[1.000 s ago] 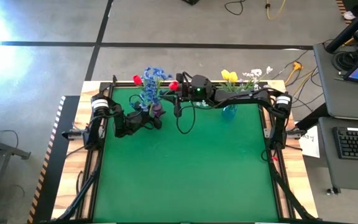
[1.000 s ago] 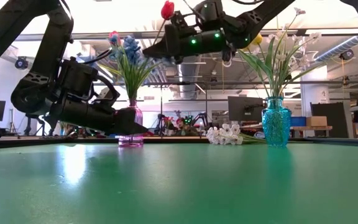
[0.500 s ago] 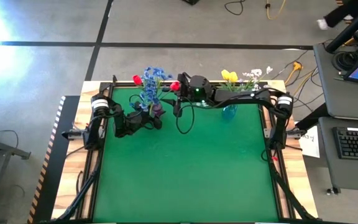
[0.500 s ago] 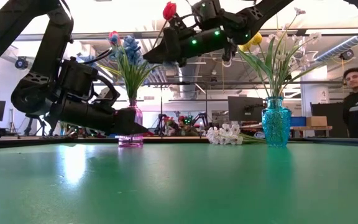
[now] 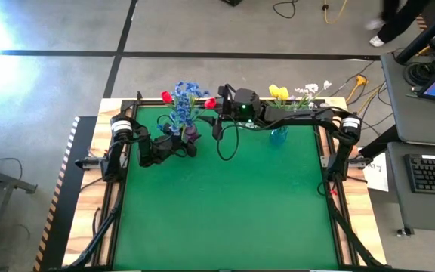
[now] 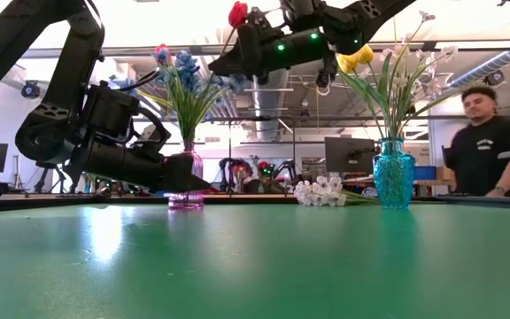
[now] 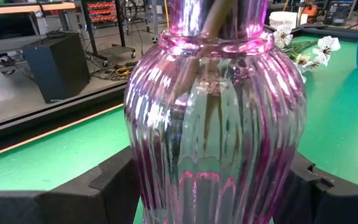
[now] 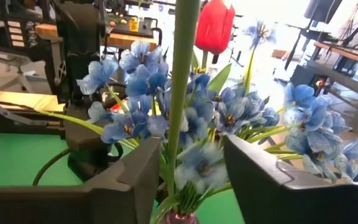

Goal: Sort flowers into vase by color
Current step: Put the red tulip into the purple vase

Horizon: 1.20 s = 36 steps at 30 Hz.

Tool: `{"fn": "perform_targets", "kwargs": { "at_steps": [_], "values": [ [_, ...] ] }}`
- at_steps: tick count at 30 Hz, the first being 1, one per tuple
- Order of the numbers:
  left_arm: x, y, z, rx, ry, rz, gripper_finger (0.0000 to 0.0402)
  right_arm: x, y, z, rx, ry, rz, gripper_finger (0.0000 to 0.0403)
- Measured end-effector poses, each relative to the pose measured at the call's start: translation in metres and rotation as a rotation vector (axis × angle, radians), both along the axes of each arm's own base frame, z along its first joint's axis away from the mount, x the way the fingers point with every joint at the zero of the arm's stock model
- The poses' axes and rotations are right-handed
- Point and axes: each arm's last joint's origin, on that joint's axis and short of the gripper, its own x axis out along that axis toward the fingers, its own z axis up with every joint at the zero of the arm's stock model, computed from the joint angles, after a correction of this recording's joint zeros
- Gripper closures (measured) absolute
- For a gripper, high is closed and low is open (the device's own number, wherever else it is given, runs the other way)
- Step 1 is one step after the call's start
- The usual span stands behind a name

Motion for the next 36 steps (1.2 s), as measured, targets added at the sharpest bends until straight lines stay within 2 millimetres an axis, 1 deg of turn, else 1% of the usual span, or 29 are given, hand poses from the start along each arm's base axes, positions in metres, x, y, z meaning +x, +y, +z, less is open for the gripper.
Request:
{"fn": "perform_targets", "kwargs": {
  "at_steps": [3,8,9,10,26,31,36],
  "values": [
    [0.0,0.0,0.0,0.0,0.0,0.0,0.0145,0.0,0.0,0.0,0.001,0.0,0.0,0.0276],
    [0.0,0.0,0.0,0.0,0.0,0.0,0.0145,0.001,0.001,-0.001,-0.006,0.004,0.005,0.0366],
    [0.0,0.0,0.0,0.0,0.0,0.0,0.0145,0.001,0.001,-0.001,-0.009,0.005,0.007,0.038],
    [0.0,0.0,0.0,0.0,0.0,0.0,0.0145,0.001,0.001,-0.001,-0.009,0.005,0.01,0.0385],
    [0.0,0.0,0.0,-0.001,0.0,0.0,0.0145,0.003,0.001,-0.003,-0.059,-0.001,0.023,0.039],
    [0.0,0.0,0.0,0.0,0.0,0.0,0.0145,0.013,0.002,-0.007,-0.089,0.005,0.039,0.039],
    [0.0,0.0,0.0,-0.001,0.0,-0.002,0.0145,0.018,0.002,-0.012,-0.089,0.017,0.042,0.0391]
  ]
}}
